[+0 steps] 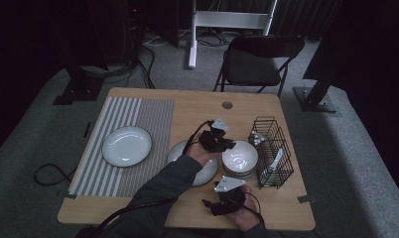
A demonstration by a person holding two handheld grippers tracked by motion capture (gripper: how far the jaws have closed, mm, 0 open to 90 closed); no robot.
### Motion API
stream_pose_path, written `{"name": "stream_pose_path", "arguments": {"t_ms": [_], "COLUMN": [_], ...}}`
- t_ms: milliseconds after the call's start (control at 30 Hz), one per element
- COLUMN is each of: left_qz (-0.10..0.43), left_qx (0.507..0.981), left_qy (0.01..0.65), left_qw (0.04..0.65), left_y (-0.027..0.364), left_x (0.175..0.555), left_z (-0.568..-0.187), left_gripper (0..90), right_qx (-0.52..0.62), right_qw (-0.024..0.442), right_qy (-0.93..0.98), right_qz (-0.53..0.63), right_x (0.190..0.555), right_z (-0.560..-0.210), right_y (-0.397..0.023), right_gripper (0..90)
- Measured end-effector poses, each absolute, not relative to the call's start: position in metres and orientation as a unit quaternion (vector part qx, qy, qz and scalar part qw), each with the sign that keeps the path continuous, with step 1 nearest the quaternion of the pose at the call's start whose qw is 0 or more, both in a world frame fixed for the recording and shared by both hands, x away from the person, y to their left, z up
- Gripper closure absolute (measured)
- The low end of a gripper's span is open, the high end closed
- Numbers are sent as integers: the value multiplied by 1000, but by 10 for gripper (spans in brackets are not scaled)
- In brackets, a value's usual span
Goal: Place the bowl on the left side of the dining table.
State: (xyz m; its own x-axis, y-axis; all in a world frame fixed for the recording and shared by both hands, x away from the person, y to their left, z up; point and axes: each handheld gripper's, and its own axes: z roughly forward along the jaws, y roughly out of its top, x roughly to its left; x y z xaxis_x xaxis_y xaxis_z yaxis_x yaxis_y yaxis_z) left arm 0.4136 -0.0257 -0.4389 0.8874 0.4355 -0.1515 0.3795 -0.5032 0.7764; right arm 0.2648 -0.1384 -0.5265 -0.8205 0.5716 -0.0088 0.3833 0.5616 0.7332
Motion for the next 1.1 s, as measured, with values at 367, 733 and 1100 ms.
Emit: {"name": "stream_pose_path", "arguments": {"t_ms": [367,733,1100], "left_qz": [-1,-18,-30], "left_qx": [851,841,824], "left_qy": [252,258,273], "left_qw": [460,475,495], "left_y": [-21,-17,0], "left_x": [418,419,424], "left_z": [-439,-431,-426], "left_gripper": [844,845,845], "right_qx": [274,273,273], "right_qw": [124,124,124], "right_qy": [875,875,875], "right_qz": [380,380,381], "right_x": [265,265,265], "right_z": [-527,-527,-527], "right_y": [-138,-138,-138], "right_gripper": [220,220,220]}}
